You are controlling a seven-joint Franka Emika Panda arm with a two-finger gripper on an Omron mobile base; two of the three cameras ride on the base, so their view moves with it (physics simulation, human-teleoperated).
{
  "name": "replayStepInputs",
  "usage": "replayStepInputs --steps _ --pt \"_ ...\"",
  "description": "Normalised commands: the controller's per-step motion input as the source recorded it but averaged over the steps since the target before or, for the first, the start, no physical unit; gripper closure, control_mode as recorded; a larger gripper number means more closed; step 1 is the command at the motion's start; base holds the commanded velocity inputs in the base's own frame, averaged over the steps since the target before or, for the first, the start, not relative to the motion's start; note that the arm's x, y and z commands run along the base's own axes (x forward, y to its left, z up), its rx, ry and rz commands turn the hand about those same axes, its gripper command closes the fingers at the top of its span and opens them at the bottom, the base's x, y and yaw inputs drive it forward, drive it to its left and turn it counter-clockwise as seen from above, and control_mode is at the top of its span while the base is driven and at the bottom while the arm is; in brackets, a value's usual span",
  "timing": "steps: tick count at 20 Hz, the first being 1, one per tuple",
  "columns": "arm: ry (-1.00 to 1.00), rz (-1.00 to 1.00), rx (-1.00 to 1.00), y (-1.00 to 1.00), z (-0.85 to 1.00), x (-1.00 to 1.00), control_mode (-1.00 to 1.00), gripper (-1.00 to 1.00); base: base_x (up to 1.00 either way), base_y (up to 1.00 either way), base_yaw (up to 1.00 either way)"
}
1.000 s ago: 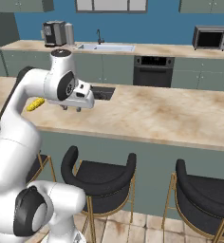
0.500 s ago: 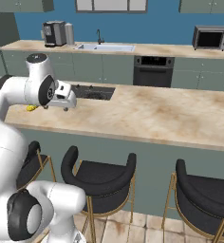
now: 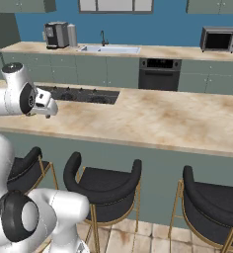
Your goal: Place the corn in the correct fridge rack based on whether it is a fruit or vegetable. Finally, close the fridge door.
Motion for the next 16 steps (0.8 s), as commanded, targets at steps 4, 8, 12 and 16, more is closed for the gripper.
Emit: replayStepInputs --steps 4,8,12,16 --pt "0.01 0.0 0.0 0.72 -0.08 0.5 -1.0 -1.0 0.0 0.0 0.0" --pt "0.03 0.0 0.0 0.62 -0.04 0.72 -1.0 -1.0 0.0 0.0 0.0" --pt "0.04 0.0 0.0 0.63 -0.07 0.74 -1.0 -1.0 0.0 0.0 0.0" --pt "0.03 0.0 0.0 0.64 -0.13 0.66 -1.0 -1.0 0.0 0.0 0.0"
